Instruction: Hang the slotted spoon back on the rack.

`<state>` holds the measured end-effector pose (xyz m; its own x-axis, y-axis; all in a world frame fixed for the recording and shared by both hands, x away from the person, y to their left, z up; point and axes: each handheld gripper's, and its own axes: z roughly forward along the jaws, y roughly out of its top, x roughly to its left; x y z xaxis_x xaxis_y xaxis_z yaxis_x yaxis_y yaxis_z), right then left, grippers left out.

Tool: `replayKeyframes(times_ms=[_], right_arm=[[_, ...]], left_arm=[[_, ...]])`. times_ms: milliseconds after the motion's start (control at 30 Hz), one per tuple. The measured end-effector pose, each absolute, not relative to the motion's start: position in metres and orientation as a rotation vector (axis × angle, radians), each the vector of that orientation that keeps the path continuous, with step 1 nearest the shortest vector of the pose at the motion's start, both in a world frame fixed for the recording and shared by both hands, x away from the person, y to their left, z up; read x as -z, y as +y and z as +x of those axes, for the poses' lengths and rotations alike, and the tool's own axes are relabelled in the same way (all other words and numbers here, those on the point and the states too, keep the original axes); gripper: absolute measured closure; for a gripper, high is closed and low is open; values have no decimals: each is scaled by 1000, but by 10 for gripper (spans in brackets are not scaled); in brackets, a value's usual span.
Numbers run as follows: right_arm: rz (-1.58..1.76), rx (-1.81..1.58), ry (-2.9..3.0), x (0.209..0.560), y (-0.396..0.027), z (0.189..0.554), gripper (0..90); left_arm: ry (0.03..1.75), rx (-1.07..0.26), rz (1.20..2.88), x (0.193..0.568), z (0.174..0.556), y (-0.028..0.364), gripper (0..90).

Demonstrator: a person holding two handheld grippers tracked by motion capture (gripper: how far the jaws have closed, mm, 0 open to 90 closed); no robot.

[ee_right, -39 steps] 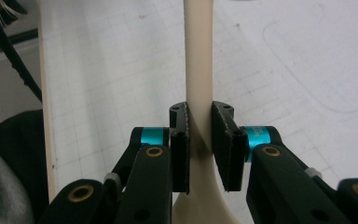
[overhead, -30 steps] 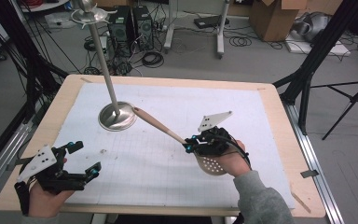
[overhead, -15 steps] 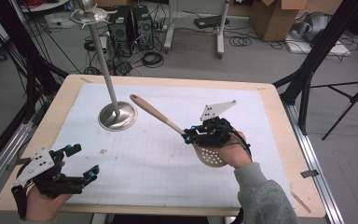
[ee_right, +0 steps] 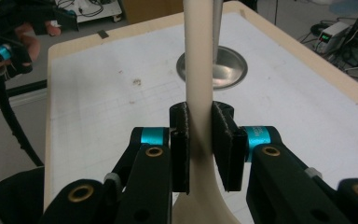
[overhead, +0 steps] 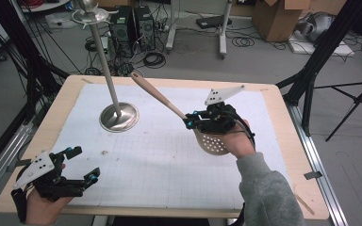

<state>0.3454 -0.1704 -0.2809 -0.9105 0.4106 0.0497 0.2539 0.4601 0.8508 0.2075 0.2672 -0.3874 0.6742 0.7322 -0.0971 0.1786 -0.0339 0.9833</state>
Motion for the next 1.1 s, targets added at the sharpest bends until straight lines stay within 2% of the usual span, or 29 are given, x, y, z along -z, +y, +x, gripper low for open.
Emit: replayKeyframes(times_ms=[900, 1100], right_arm=[[602, -1536, 2432, 234, -155, 360, 785], [588, -1546, 2419, 227, -149, 366, 784]], left_arm=[[720, -515, 1572, 385, 201, 267, 18], [709, -502, 1521, 379, 197, 270, 18]])
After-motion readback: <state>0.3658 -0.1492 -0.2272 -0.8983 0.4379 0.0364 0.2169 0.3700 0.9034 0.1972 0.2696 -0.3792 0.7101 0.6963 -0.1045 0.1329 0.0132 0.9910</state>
